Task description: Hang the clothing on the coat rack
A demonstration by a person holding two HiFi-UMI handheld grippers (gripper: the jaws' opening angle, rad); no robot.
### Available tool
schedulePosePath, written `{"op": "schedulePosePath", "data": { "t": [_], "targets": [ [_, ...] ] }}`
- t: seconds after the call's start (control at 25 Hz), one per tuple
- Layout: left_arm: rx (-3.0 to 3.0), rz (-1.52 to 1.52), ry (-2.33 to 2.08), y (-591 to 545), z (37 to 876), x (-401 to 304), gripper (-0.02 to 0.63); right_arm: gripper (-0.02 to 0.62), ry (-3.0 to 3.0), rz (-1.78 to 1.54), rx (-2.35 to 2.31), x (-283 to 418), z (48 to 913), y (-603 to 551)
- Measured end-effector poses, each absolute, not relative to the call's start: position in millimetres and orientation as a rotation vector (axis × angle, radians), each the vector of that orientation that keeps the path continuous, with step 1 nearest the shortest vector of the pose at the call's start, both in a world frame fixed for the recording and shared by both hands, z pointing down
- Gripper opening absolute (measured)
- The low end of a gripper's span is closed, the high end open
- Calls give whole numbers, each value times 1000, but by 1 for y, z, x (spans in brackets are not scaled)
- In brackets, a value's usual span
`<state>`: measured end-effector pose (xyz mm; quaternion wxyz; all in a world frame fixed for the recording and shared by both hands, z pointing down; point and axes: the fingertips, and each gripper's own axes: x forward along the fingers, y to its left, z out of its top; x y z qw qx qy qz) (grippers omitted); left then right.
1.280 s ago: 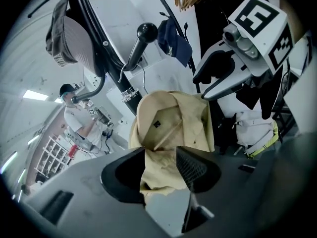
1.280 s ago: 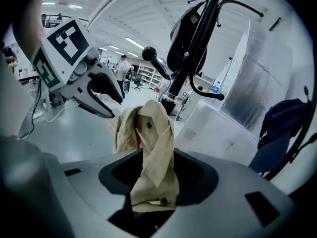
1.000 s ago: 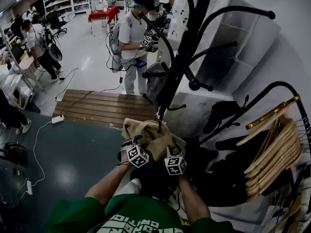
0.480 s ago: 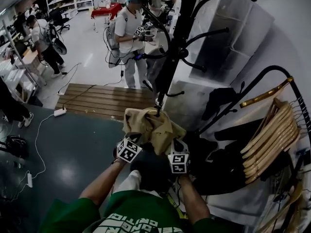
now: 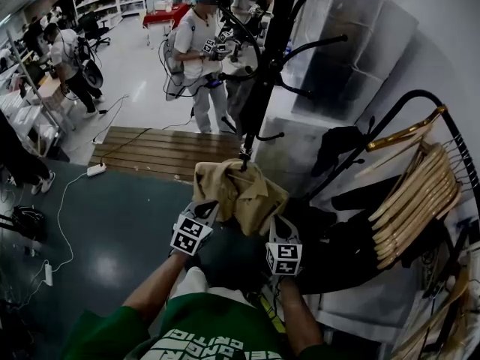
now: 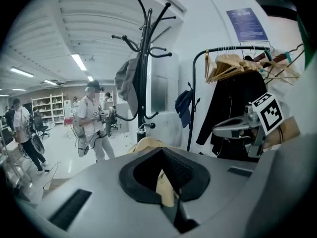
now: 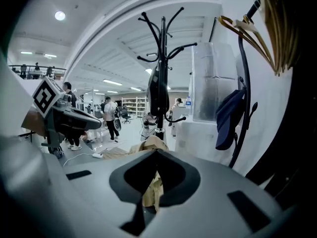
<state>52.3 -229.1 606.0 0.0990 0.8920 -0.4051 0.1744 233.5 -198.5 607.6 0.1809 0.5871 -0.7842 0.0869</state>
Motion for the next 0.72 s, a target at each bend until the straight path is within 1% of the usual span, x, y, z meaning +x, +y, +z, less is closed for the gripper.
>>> {"op": "schedulePosePath", "data": {
  "t": [0.28, 0.72],
  "targets": [
    [2680, 443, -1207, -225, 581, 46, 3, 8, -2264, 234, 1695, 226, 582, -183],
    [2724, 444, -1146, -217, 577, 8, 3, 8, -2280, 227, 1758, 196, 562, -174]
  ]
}}
